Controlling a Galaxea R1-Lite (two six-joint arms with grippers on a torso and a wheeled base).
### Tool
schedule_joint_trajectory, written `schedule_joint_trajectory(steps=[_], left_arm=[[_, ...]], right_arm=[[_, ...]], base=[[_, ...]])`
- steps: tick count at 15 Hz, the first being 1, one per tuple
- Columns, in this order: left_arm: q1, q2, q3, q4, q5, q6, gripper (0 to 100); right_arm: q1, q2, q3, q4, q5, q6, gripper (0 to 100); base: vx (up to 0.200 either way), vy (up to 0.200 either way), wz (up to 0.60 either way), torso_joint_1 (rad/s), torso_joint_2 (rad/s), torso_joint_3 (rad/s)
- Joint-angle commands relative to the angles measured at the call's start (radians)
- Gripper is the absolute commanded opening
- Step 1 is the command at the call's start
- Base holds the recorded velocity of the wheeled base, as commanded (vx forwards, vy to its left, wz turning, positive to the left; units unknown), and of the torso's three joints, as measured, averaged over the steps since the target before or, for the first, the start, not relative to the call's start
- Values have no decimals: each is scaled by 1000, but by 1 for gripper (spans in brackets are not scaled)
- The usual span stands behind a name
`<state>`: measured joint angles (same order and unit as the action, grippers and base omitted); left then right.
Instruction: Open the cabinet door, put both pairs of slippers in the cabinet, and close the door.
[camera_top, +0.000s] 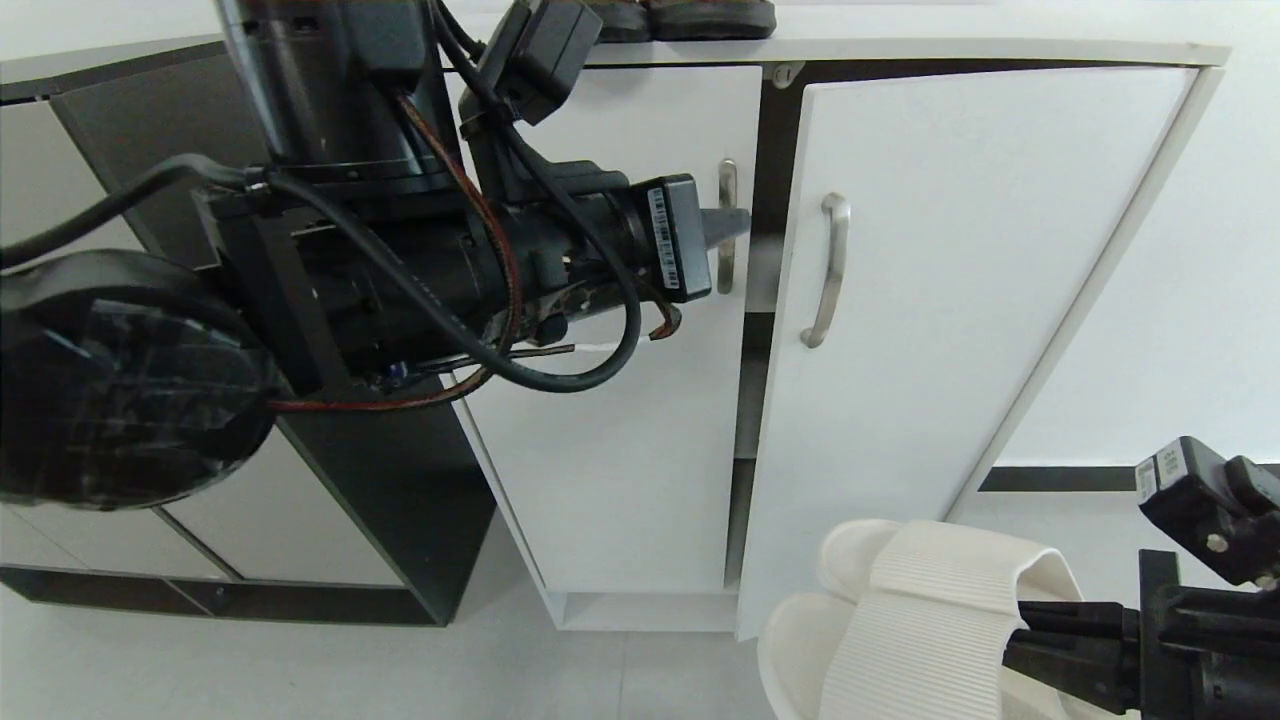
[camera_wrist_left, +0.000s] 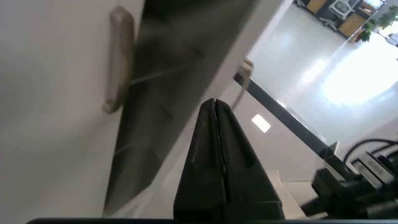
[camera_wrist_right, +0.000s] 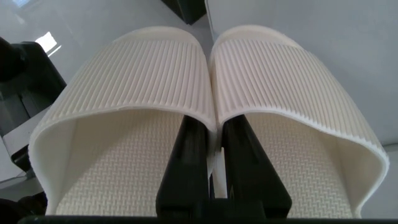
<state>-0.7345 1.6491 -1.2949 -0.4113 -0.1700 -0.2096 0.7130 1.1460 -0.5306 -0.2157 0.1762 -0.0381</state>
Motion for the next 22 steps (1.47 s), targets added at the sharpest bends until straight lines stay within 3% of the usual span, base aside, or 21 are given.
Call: schedule_joint_trajectory(steps=[1, 5, 10, 13, 16, 19, 21, 22], left_arm=[[6, 75, -61, -1, -2, -1, 0], [12, 193, -210, -6, 0, -1, 0], [13, 221, -250, -4, 0, -5, 0], [6, 215, -236, -6, 7, -5, 0], [-45, 161, -178, -6, 6, -4, 0], [-148, 150, -167, -18, 0, -7, 0], [-175, 164, -144, -55, 6, -37, 0], [-174, 167, -124, -86, 9, -36, 0]], right_arm=[[0, 0, 0, -1, 0, 0, 0], [11, -2, 14, 3, -1, -19, 0], [14, -3, 26, 3, 0, -37, 0], [26, -8, 44, 1, 2, -39, 0], [69, -12, 66, 1, 2, -39, 0], [94, -26, 75, 1, 3, -39, 0], [94, -25, 75, -2, 3, -39, 0], [92, -18, 66, -7, 2, -32, 0]], base=[[0, 0, 0, 0, 0, 0], [0, 0, 0, 0, 0, 0], [0, 0, 0, 0, 0, 0], [-200, 0, 0, 4, -2, 2], [-200, 0, 0, 1, 1, 5], [-200, 0, 0, 2, 2, 2], [-200, 0, 0, 2, 0, 0], [0, 0, 0, 0, 0, 0]])
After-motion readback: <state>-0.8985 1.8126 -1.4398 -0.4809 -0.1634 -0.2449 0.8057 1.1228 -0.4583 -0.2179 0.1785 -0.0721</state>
